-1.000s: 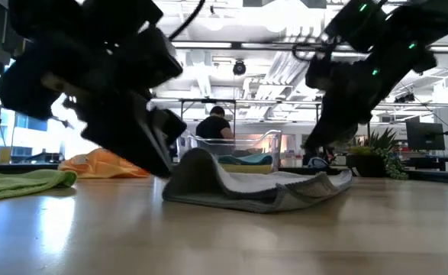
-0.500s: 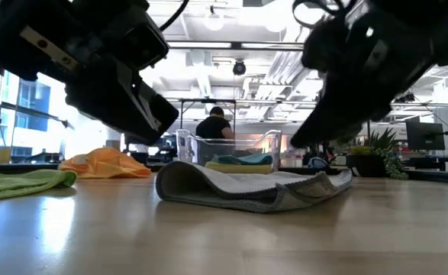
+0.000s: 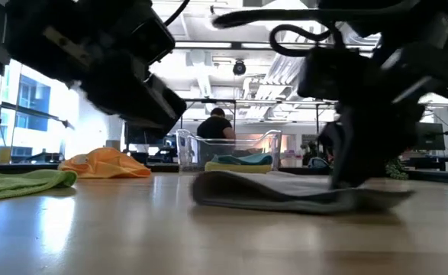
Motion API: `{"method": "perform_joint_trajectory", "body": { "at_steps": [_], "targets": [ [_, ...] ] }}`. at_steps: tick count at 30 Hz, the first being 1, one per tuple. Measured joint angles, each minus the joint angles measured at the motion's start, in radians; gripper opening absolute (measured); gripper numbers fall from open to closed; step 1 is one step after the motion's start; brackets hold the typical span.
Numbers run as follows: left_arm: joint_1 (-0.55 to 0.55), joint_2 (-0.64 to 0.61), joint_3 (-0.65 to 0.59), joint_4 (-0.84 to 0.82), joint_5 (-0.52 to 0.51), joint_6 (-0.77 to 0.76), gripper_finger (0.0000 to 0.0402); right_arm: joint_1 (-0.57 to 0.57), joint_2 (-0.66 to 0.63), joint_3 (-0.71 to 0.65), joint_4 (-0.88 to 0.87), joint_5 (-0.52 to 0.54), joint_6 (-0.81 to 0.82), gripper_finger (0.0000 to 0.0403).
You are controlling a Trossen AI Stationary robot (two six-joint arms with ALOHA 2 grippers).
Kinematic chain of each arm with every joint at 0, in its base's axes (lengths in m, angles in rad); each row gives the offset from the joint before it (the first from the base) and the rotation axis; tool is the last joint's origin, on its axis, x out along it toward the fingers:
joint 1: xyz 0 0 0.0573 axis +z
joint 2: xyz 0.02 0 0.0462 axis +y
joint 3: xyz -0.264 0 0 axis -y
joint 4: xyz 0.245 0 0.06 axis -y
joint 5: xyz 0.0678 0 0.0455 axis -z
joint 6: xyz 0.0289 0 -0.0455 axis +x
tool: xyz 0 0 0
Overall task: Fold microfiber towels
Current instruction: Fold the gray towel on the table
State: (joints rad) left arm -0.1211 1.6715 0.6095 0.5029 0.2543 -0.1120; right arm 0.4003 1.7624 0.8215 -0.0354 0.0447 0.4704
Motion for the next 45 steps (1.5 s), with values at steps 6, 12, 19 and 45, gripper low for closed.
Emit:
{"method": "perform_joint_trajectory", "body": {
  "at_steps": [6,12,19,45],
  "targets": [
    [0.010,0.001,0.001,0.041,-0.055,0.002,0.0000,0.009,-0.106,-0.004,-0.196,-0.008,-0.051,0.0000],
    [-0.019,0.002,0.020,0.043,-0.105,-0.016,0.0014,0.011,-0.273,-0.004,-0.314,0.087,0.006,0.0000],
    [-0.168,0.046,0.129,-0.006,-0.332,0.045,0.0083,0.058,-0.325,-0.003,-0.300,0.151,0.081,0.0000],
    [-0.274,0.411,0.605,-0.387,-0.738,0.102,0.0150,0.190,-0.264,-0.003,-0.209,0.218,0.124,0.0153]
  ]
}}
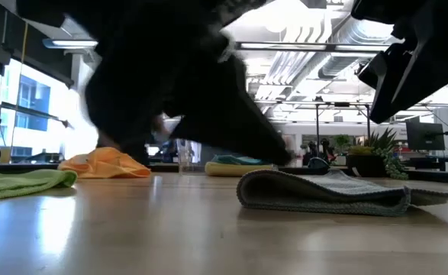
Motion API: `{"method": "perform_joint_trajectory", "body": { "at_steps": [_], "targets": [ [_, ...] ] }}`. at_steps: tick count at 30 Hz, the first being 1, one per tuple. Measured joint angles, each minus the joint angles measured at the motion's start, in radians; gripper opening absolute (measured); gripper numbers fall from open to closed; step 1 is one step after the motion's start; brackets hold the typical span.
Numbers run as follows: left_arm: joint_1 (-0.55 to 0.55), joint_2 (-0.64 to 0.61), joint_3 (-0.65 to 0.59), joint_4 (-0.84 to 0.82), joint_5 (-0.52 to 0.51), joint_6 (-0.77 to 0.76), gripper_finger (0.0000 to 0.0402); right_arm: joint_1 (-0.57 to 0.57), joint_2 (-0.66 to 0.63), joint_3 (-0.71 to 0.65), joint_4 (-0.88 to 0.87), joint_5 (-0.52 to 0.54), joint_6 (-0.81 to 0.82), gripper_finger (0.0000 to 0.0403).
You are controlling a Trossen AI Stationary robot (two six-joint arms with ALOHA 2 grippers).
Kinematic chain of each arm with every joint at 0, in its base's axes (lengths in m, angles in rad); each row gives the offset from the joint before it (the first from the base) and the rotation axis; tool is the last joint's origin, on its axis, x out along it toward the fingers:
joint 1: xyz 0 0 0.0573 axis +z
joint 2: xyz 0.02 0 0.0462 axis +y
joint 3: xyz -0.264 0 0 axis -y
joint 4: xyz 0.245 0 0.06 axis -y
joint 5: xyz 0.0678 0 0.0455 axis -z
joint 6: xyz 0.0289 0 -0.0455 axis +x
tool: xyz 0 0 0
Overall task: Fold microfiber towels
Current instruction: Fold the gray towel on the table
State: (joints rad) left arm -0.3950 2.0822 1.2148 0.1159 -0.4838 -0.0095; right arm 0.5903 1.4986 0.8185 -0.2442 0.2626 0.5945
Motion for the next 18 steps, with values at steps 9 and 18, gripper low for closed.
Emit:
{"method": "perform_joint_trajectory", "body": {
  "at_steps": [9,18],
  "targets": [
    [0.006,0.044,0.039,-0.060,-0.082,0.012,0.0137,0.000,0.000,0.000,0.001,0.004,-0.019,0.0153],
    [0.008,0.048,0.043,-0.087,-0.108,0.008,0.0015,0.000,0.000,0.000,0.002,0.019,-0.027,0.0153]
  ]
}}
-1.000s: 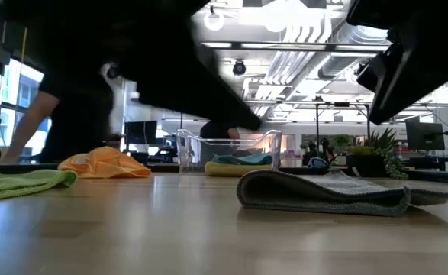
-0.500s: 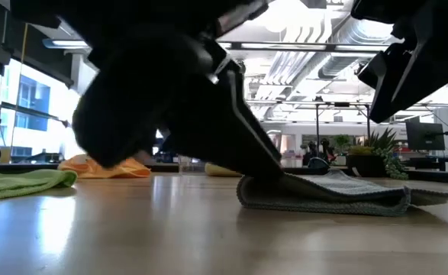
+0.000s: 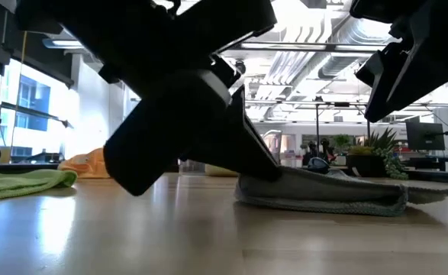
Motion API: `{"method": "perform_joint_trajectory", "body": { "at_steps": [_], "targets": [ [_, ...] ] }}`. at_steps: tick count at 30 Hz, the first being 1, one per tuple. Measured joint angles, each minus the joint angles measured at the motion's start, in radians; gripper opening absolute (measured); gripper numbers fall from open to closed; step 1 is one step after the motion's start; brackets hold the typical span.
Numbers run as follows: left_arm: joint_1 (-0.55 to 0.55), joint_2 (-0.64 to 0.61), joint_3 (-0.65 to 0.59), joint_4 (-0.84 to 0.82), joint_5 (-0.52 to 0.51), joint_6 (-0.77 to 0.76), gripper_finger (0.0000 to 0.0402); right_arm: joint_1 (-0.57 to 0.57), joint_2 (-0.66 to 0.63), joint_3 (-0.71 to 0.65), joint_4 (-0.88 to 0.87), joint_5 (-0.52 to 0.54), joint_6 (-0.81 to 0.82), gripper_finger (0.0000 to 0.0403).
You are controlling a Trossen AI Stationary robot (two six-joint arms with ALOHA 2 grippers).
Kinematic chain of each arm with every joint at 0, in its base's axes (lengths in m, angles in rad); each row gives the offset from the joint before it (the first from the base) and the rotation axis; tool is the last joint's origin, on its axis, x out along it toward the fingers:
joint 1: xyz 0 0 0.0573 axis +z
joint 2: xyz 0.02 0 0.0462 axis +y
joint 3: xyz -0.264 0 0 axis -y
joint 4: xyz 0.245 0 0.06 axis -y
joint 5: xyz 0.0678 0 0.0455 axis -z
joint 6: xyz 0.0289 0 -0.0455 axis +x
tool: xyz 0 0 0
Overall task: Fold microfiber towels
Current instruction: Fold the gray towel on the table
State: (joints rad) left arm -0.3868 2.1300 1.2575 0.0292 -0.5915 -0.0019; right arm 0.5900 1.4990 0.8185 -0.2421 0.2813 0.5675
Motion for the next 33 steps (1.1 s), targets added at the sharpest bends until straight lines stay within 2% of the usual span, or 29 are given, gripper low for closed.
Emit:
{"method": "perform_joint_trajectory", "body": {
  "at_steps": [4,9,12,20,26,33],
  "targets": [
    [-0.001,0.000,0.000,-0.007,-0.010,-0.065,0.0010,0.000,0.000,0.000,0.006,0.000,-0.008,0.0153],
    [-0.014,0.000,0.000,-0.010,-0.096,-0.169,0.0003,0.000,0.000,0.000,0.040,-0.001,-0.001,0.0153],
    [-0.022,0.000,0.000,-0.010,-0.105,-0.255,0.0002,0.007,0.001,0.000,0.060,-0.001,0.000,0.0153],
    [-0.050,-0.002,0.000,-0.014,-0.224,-0.428,0.0001,0.048,0.090,0.000,0.121,-0.008,-0.008,0.0153],
    [-0.060,-0.002,0.000,-0.119,-0.286,-0.601,0.0000,0.085,0.109,0.000,0.137,-0.003,-0.009,0.0153],
    [-0.079,-0.002,-0.001,-0.168,-0.345,-0.700,0.0000,0.085,0.109,0.000,0.146,0.036,-0.034,0.0153]
  ]
}}
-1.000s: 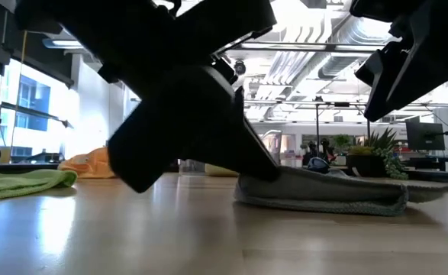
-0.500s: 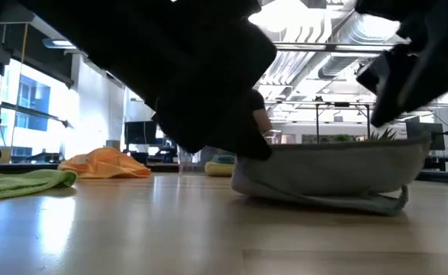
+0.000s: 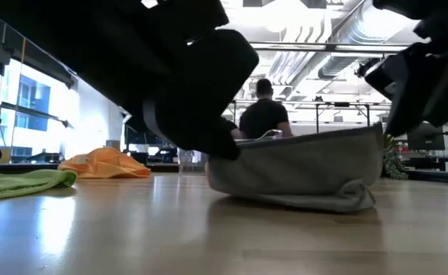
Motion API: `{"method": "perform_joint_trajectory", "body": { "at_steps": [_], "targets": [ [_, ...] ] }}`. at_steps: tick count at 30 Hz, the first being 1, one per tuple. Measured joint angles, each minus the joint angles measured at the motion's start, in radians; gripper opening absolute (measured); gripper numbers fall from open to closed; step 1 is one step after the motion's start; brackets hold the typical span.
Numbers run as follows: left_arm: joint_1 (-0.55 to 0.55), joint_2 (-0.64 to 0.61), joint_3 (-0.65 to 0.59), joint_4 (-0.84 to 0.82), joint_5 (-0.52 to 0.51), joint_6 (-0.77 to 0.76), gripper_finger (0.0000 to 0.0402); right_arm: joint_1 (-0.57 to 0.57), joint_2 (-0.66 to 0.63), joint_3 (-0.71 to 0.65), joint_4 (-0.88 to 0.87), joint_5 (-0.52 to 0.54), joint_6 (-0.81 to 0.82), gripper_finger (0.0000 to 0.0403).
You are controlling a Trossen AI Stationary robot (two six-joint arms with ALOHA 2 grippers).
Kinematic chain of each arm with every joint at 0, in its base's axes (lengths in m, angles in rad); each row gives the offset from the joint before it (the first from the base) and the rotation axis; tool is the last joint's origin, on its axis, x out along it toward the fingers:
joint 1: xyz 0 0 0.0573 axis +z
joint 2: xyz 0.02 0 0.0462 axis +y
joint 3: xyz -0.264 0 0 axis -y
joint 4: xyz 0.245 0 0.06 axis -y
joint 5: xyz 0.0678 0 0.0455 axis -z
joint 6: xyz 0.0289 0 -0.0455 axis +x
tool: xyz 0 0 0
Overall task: Fold microfiber towels
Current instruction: Fold the gray towel on the table
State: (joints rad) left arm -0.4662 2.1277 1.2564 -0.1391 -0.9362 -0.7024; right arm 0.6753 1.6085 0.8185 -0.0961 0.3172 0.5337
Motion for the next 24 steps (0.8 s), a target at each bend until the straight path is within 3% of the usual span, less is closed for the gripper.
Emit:
{"method": "perform_joint_trajectory", "body": {
  "at_steps": [7,12,18,21,24],
  "targets": [
    [0.001,0.000,0.000,-0.093,0.083,-0.095,0.0014,-0.004,0.000,0.000,0.006,-0.009,-0.018,0.0153],
    [0.002,-0.022,-0.001,-0.096,0.193,-0.001,0.0063,-0.004,0.000,0.000,0.005,-0.011,-0.015,0.0153],
    [-0.002,-0.089,-0.001,-0.134,0.225,0.081,0.0124,-0.004,0.000,0.000,0.024,-0.012,-0.015,0.0153],
    [-0.007,-0.115,-0.007,-0.193,0.228,0.091,0.0125,-0.004,0.000,0.000,0.037,-0.013,-0.015,0.0153],
    [-0.013,-0.145,-0.065,-0.194,0.244,0.103,0.0100,-0.004,0.000,0.000,0.043,-0.001,-0.018,0.0153]
  ]
}}
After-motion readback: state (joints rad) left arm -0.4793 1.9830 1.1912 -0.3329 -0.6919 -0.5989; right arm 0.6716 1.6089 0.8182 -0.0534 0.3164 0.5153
